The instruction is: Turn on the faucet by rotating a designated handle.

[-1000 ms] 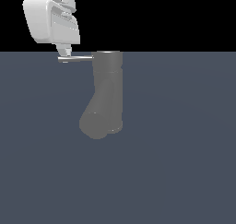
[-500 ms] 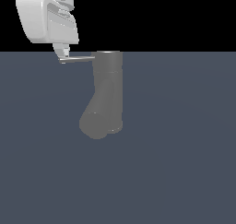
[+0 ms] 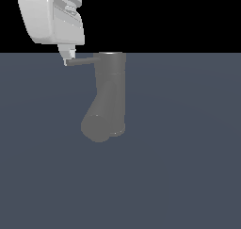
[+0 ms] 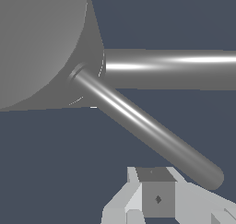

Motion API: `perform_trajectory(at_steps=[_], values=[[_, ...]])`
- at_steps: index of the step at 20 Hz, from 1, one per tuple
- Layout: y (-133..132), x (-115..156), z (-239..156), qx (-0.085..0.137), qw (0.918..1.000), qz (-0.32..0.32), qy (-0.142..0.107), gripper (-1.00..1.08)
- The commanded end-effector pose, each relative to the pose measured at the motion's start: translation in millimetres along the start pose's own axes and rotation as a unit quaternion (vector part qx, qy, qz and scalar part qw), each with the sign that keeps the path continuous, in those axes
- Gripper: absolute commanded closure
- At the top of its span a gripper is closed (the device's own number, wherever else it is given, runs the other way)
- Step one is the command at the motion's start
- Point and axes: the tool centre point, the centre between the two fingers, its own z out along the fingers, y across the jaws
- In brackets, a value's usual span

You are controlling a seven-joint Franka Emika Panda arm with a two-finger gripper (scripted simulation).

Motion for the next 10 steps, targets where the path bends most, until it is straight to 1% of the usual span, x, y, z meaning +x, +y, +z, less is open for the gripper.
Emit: perform_trajectory(at_steps=[1,10], values=[[7.6,16.9,-0.1,-0.003,1.0,0.009,0.002,1.08],[32.4,41.7,-0.4,-0.004,1.0,0.009,0.002,1.08]])
